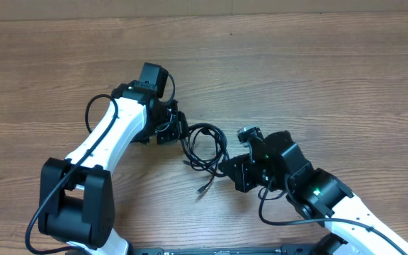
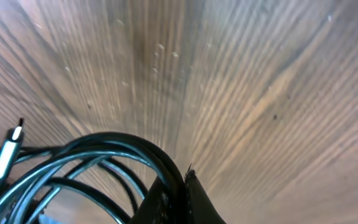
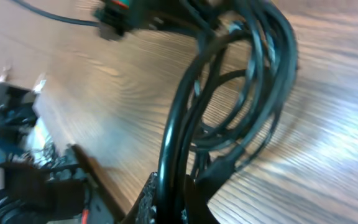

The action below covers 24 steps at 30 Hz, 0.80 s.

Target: Untangle cables

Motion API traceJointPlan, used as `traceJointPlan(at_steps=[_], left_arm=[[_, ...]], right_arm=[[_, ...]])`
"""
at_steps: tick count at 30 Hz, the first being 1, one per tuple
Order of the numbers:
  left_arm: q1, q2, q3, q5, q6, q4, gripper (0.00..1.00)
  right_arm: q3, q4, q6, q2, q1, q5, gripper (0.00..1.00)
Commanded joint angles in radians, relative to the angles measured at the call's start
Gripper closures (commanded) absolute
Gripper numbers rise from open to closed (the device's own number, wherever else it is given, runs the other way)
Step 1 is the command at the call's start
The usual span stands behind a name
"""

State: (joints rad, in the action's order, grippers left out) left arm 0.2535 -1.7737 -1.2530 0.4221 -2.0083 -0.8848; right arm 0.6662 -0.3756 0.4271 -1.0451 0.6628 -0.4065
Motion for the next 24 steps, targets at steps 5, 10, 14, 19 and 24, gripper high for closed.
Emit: traceJointPlan(at_steps=[5, 10, 14, 19, 24], left_arm=[[-0.018, 0.021, -0.017, -0.298, 0.048, -0.096, 0.96], [-0.019, 0.021, -0.017, -0.352, 0.024, -0.176, 0.96], [-0.019, 0.021, -0.017, -0.352, -0.011, -0.211, 0.96], [-0.019, 0.021, -0.017, -0.351, -0.027, -0.222, 0.96], [-0.019, 0.021, -0.017, -0.309, -0.031, -0.221, 0.96]], right_arm=[[0.008, 0.084, -0.069, 0.092, 0.003, -0.106, 0.96], [0.008, 0.14, -0.032, 0.132, 0.002, 0.076, 0.96], [0.008, 0.113, 0.063, 0.136, 0.002, 0.285, 0.96], [0.008, -0.019, 0.245, 0.134, 0.003, 0.57, 0.96], [0.008, -0.128, 0.318, 0.113, 0.003, 0.646, 0.96]])
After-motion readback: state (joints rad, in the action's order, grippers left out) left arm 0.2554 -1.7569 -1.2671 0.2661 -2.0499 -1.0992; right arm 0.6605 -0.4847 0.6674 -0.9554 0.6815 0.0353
